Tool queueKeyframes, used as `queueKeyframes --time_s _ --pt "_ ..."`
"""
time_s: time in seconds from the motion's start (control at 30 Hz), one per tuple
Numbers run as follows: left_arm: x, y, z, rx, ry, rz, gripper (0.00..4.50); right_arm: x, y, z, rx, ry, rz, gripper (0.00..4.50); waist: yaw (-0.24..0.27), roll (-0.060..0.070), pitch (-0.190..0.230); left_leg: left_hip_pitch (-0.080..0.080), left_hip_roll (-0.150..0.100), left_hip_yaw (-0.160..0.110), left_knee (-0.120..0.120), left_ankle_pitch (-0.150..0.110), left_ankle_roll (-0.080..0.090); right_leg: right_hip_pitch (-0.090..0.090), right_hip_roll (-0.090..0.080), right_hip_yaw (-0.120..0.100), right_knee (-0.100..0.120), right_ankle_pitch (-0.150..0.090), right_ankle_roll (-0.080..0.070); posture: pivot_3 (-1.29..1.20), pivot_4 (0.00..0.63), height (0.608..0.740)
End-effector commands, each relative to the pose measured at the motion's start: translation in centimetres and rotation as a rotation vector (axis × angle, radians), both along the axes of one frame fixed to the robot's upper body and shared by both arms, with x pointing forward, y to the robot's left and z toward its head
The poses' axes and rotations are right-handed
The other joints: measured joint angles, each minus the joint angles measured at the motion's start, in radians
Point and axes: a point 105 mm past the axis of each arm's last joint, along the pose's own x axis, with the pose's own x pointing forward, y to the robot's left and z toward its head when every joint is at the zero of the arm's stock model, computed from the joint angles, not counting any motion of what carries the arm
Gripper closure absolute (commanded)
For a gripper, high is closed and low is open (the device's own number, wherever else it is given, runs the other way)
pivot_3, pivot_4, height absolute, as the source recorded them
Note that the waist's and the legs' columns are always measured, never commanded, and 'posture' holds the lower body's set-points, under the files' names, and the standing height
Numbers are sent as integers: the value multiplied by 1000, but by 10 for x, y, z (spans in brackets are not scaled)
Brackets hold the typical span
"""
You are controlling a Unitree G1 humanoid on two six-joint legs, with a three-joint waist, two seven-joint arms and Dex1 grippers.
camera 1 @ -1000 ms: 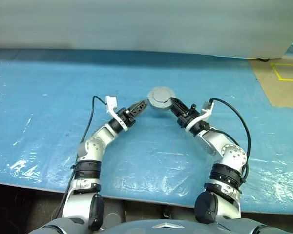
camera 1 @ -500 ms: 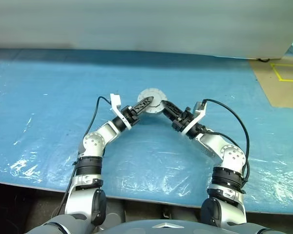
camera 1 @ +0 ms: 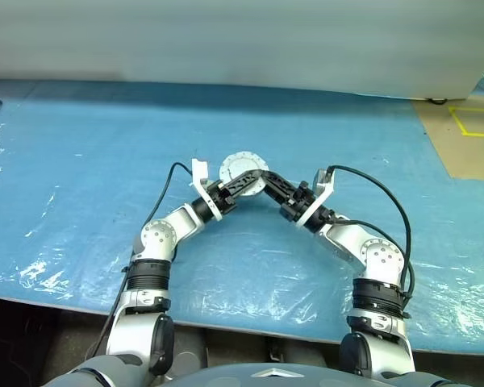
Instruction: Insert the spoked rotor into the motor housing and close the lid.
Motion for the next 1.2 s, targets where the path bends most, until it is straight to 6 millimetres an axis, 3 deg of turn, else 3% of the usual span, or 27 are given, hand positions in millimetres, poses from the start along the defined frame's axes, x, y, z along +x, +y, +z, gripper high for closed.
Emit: queueKeyframes --time_s 0.03,0.1,0.2,0.33,0.47,0.57,0.67,0.87,1.07,1.2 --pt "8 6 14 -45 -37 62 1672 1 0 26 52 -104 -5 3330 1 0 0 0 0 0 0 0 0 0 0 0 0 0 0 0 150 740" --pt "8 5 16 -60 -40 74 1771 2 0 29 57 -124 -11 3330 3 0 0 0 0 0 0 0 0 0 0 0 0 0 0 0 150 740" --pt "9 4 21 -107 -41 93 1777 2 0 41 85 -171 -20 2434 6 0 0 0 0 0 0 0 0 0 0 0 0 0 0 0 150 740" --pt "14 13 29 -188 -39 160 1777 14 -13 40 100 -152 -118 1055 4 0 0 0 0 0 1 0 0 0 0 0 1 0 0 0 150 740" --pt "24 28 34 -222 -56 266 1777 20 -20 39 118 -136 -177 1055 10 0 0 0 0 0 1 0 0 0 0 0 1 0 0 0 150 740" --pt "39 53 33 -247 -44 427 1777 21 -21 38 117 -137 -185 1055 11 0 0 -1 0 0 1 0 0 0 0 0 1 0 0 0 150 740" --pt "53 92 22 -193 -45 650 1777 19 -18 39 115 -147 -178 1055 9 0 0 -1 0 0 1 0 0 0 0 0 1 0 0 0 150 740" --pt "66 140 -10 -109 78 874 1777 16 -10 42 102 -177 -141 1055 11 -1 0 -1 0 -1 1 0 0 0 1 0 0 0 0 0 150 740" --pt "70 150 -34 -37 173 918 1777 15 -4 42 83 -190 -115 1055 17 -2 0 -1 0 -2 2 0 0 1 0 -3 1 0 0 0 150 740" --pt "69 150 -38 -54 203 926 1777 15 -2 41 71 -198 -107 1055 15 -2 0 1 1 -2 4 0 0 4 0 -2 1 1 1 0 150 740"
